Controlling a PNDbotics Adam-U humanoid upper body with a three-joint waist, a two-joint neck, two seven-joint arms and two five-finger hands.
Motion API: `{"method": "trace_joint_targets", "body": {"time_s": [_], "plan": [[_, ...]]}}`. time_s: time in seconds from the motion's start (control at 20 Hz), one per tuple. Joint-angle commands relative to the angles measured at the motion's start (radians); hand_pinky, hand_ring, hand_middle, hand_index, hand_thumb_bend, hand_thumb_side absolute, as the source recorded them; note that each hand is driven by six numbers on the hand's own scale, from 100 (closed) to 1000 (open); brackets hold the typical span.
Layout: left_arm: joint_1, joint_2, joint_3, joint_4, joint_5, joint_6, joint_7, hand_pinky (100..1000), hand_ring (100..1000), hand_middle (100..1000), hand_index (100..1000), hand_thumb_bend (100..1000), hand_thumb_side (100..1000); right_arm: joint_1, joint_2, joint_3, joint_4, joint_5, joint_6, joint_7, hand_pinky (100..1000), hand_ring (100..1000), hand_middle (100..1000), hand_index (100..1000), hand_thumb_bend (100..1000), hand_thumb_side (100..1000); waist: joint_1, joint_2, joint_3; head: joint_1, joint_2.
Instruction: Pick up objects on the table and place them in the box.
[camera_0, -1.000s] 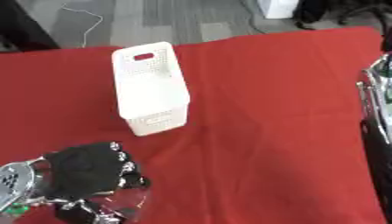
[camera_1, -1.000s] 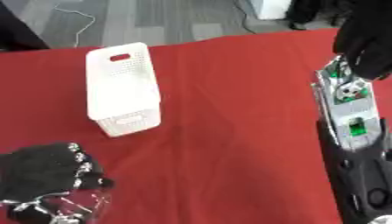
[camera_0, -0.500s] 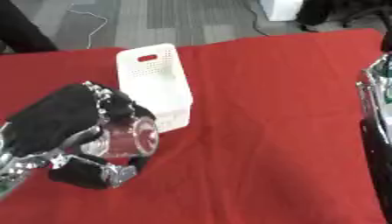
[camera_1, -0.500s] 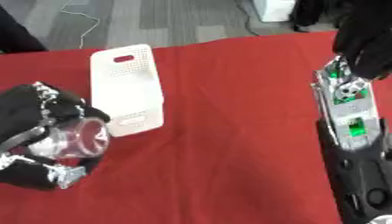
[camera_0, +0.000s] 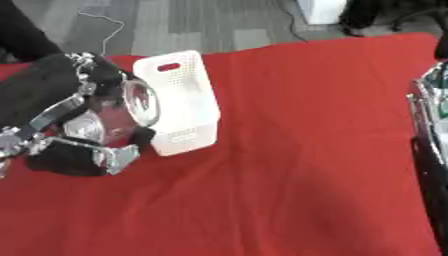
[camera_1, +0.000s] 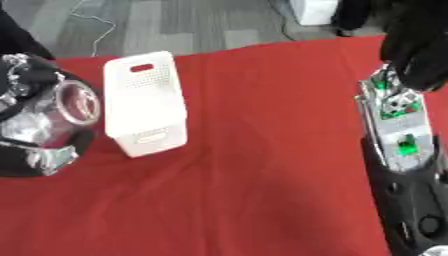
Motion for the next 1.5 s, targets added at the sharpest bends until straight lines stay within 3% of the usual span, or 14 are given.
{"method": "trace_joint_targets", "body": {"time_s": [0.05,0.35,1.0,1.5], "plan": [[-0.048,0.031,0.033,-0.017,0.001,0.025,-0.001,100,100,100,153,100,657,-0.009,-0.019,-0.002,-0.013,0.000,0.003,0.006,346,335,331,481,100,1000,0.003,-0.017,-0.001,-0.002,-0.001],[-0.128,0.028,0.040,-0.017,-0.024,0.064,-0.024,100,100,100,150,100,657,-0.018,-0.013,0.007,-0.013,-0.009,0.003,0.015,346,334,331,481,100,1000,0.007,-0.014,-0.011,0.006,-0.001],[-0.244,-0.004,0.013,-0.006,-0.235,0.027,-0.110,100,100,100,145,100,633,-0.069,0.028,0.024,-0.013,-0.040,0.001,0.035,351,336,333,481,100,1000,0.021,0.010,-0.071,0.044,-0.001],[-0.272,-0.076,-0.005,0.197,-0.515,-0.024,-0.216,100,100,100,142,100,597,-0.104,0.058,0.035,-0.013,-0.070,0.002,0.053,353,336,334,480,100,1000,0.026,0.031,-0.104,0.086,-0.001]]}}
